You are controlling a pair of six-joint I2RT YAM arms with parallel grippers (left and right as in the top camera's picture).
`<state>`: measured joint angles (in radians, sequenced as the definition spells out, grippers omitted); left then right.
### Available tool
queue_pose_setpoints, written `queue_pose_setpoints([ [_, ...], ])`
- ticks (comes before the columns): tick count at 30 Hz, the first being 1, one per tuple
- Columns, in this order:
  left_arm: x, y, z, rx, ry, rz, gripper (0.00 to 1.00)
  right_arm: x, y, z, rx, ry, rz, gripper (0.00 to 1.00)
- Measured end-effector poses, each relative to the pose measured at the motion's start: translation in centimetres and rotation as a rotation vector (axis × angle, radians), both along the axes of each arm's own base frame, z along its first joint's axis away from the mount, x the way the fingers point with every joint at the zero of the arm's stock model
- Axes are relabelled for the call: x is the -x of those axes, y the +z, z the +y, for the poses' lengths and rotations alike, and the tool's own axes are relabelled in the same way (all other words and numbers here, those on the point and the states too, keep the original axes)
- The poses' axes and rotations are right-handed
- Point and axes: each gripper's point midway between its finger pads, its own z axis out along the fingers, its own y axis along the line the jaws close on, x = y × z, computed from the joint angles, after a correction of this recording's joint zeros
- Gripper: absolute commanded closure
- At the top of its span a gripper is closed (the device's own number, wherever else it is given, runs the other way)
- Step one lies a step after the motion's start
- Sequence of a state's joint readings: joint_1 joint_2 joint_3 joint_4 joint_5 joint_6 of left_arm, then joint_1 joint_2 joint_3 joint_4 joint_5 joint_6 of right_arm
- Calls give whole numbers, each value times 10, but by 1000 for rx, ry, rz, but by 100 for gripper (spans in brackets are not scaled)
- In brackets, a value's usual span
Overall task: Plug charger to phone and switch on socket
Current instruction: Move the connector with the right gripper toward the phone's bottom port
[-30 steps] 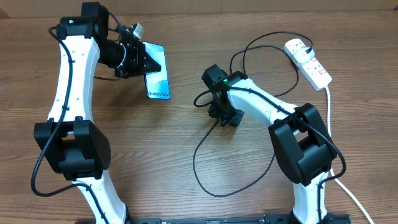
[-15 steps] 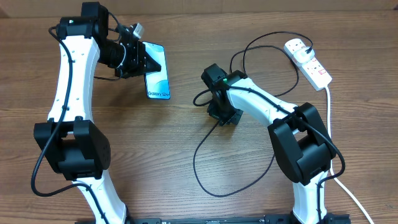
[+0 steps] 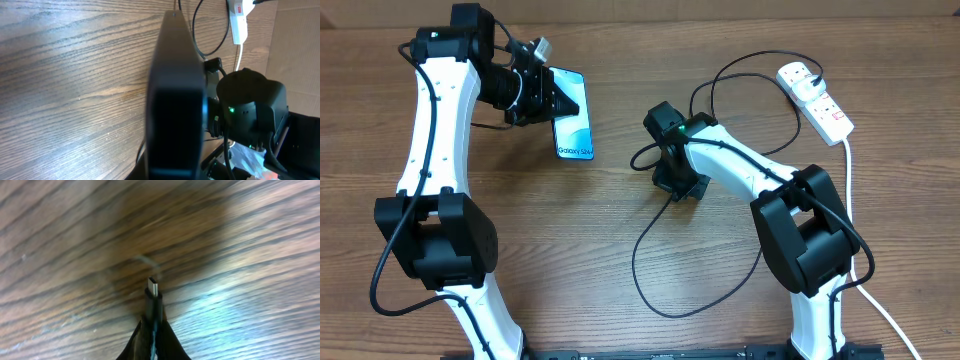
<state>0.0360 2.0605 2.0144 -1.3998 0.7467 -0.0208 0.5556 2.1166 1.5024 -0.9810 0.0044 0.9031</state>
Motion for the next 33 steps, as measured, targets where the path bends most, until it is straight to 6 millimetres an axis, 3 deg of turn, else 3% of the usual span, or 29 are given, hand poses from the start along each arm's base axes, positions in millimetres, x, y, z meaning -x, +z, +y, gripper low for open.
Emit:
queue_pose_setpoints([
  [5,3,4,-4,35,-4,12,96,9,5,20,-156,110,71,96],
  [8,4,13,-13,110,-16,6,96,14,20,30,-270,177,97,96],
  [12,6,36,-30,269,-60,-29,96,20,73,39,-441,288,54,96],
  [15,8,54,-40,386,-81,-43,96,35,134,50,-624,436,-15,96],
  [18,10,70,-47,491,-89,-43,96,50,167,62,-756,549,-53,96],
  [23,14,93,-53,627,-97,-38,96,68,195,81,-977,691,-66,96],
  [29,15,101,-55,678,-99,-34,96,80,221,91,-1158,781,-93,96],
  [33,15,103,-55,690,-100,-35,96,81,228,92,-1203,791,-102,96],
])
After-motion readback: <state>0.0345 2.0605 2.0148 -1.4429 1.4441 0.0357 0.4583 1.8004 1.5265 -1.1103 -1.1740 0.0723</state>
